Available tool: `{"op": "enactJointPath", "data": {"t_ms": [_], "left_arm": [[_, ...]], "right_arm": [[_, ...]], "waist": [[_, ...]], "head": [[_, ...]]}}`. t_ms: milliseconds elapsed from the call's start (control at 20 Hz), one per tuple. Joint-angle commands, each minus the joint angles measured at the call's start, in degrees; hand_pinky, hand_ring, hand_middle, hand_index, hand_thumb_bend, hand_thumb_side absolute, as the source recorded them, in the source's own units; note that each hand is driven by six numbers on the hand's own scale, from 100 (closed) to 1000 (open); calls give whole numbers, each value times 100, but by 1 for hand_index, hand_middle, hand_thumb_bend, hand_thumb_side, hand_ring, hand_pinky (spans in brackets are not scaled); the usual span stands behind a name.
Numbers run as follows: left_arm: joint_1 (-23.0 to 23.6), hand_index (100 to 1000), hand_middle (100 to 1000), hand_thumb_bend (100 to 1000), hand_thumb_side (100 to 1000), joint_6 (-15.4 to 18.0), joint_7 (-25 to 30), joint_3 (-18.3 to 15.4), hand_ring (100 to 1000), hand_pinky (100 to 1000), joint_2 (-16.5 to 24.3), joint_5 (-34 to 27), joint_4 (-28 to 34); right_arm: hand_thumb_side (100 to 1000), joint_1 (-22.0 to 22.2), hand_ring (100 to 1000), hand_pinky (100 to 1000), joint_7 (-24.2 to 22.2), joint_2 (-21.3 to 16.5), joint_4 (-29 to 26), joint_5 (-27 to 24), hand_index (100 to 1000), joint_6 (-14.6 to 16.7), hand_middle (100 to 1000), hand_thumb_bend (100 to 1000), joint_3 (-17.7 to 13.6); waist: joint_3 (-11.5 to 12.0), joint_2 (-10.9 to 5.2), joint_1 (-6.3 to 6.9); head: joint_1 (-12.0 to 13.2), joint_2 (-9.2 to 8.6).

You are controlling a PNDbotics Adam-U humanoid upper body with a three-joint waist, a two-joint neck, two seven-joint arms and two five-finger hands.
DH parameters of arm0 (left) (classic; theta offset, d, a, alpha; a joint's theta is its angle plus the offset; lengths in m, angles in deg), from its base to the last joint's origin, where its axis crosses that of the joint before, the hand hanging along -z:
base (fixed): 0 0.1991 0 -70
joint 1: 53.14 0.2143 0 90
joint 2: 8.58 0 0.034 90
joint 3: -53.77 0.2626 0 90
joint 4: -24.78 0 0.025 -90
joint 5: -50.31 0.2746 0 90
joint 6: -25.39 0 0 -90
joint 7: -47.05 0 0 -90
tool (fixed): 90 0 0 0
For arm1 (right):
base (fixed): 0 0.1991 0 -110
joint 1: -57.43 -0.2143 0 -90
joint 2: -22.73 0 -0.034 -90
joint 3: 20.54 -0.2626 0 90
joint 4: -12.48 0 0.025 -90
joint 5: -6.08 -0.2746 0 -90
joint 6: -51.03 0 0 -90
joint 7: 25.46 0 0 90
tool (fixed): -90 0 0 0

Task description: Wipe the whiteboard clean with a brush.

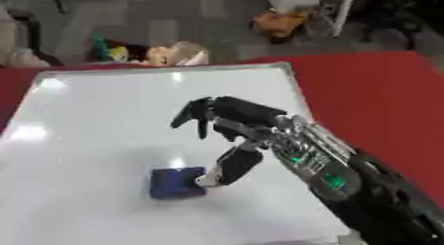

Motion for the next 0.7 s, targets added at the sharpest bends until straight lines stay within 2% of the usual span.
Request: {"op": "enactJointPath", "data": {"t_ms": [50,700], "left_arm": [[-91,722,618,742,847,7,27,13,626,499,49,-8,76],[-164,722,618,743,847,6,64,45,627,499,20,-21,90]], "right_arm": [[412,-147,606,242,18,-11,116,88,869,42,801,494,-7],[414,-369,611,252,37,290,867,413,871,290,804,504,152]], "waist": [[19,-66,15],[159,-22,15]], "head": [[-45,-55],[-184,-80]]}}
